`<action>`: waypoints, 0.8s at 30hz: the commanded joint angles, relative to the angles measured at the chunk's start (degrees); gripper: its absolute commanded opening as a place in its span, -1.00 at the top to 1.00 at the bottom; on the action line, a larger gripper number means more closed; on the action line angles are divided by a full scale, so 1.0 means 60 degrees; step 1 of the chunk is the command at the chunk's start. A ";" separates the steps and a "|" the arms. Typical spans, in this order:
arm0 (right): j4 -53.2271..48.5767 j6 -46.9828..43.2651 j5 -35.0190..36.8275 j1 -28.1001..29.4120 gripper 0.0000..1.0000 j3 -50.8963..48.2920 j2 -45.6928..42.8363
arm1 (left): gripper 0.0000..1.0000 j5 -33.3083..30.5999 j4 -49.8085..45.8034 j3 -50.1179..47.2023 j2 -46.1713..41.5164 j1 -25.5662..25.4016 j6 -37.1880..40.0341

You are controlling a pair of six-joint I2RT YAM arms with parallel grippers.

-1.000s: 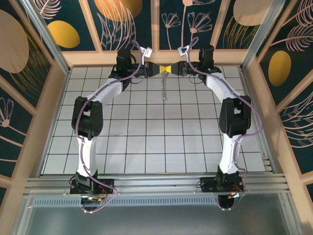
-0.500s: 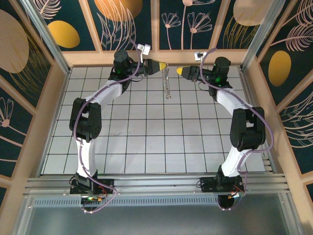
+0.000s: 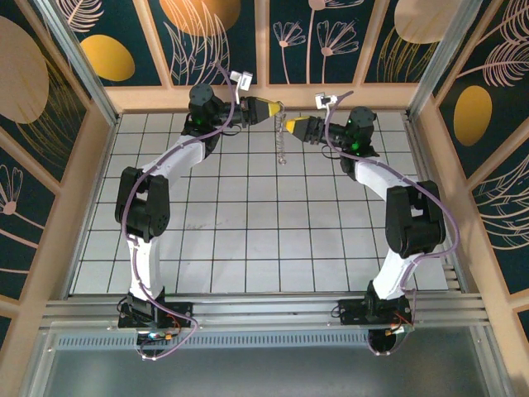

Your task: Put the keys on the keyring

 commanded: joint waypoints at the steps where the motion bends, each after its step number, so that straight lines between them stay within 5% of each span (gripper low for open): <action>1: 0.0209 -0.0329 -0.0047 0.0159 0.16 0.0349 -0.0115 | 1.00 0.0293 0.0691 -0.0052 -0.0506 -0.0116 -0.0144; 10: 0.0410 -0.0192 -0.0074 0.0235 0.18 0.0538 -0.0018 | 1.00 0.0396 0.0757 -0.0083 -0.0509 -0.0222 -0.0194; 19: 0.0366 -0.0221 -0.0286 0.0239 0.88 0.0196 -0.0230 | 1.00 0.0219 0.0785 -0.0119 -0.0540 -0.0229 -0.0206; 24: 0.0253 -0.0333 -0.0335 0.0283 1.00 -0.0029 -0.0430 | 1.00 0.0050 0.0862 -0.0129 -0.0554 -0.0237 -0.0241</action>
